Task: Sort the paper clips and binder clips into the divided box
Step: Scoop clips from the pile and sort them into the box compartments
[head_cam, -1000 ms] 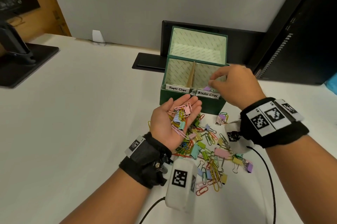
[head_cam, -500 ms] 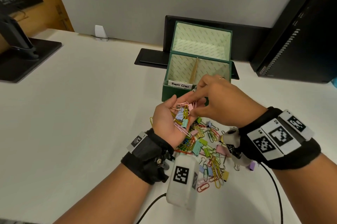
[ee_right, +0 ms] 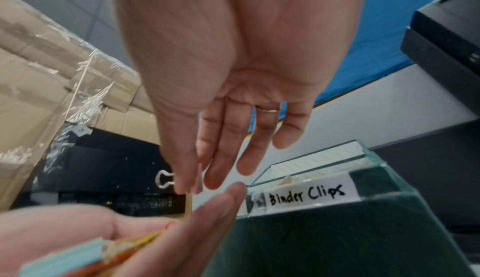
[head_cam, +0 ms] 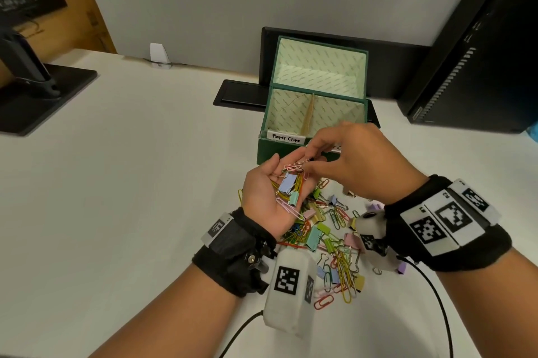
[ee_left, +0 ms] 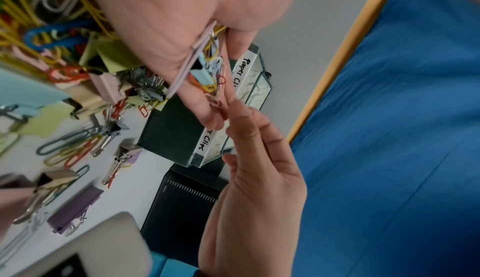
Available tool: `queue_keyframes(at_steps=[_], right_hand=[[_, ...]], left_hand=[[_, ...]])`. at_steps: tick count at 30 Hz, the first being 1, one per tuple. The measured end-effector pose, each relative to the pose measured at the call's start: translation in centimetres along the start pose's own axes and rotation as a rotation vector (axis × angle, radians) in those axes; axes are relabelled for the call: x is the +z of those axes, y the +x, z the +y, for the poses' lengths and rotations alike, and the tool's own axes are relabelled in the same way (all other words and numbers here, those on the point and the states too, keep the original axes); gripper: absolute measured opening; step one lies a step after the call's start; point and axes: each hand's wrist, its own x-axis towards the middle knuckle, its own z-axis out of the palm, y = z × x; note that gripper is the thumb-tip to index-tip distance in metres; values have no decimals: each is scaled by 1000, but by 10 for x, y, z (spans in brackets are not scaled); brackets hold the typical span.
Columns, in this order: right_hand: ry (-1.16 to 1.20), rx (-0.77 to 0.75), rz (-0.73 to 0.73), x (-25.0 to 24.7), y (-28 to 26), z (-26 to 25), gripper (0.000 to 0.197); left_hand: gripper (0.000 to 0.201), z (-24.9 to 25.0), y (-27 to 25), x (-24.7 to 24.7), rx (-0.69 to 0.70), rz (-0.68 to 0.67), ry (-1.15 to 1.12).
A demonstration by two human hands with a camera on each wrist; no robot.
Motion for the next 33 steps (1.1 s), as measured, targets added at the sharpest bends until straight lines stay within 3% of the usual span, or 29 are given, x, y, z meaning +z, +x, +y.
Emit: queue_keyframes(at_steps=[3, 10, 14, 18, 24, 28, 33], right_hand=[[85, 19, 106, -9, 5, 3, 8], [13, 174, 391, -24, 28, 29, 15], [-165, 262, 135, -15, 28, 36, 16], [-116, 96, 108, -13, 21, 14, 15], [-98, -45, -206, -1, 9, -25, 22], [-321, -49, -244, 11, 10, -32, 34], [-380, -61, -252, 21, 10, -40, 33]], left_hand=[[45, 0, -1, 2, -8, 3, -61], [44, 1, -1, 3, -11, 29, -68], [44, 1, -2, 4, -1, 41, -56], [46, 1, -1, 4, 1, 77, -45], [54, -1, -2, 3, 34, 137, 38], [47, -1, -2, 5, 63, 217, 58], [29, -2, -2, 6, 68, 267, 76]])
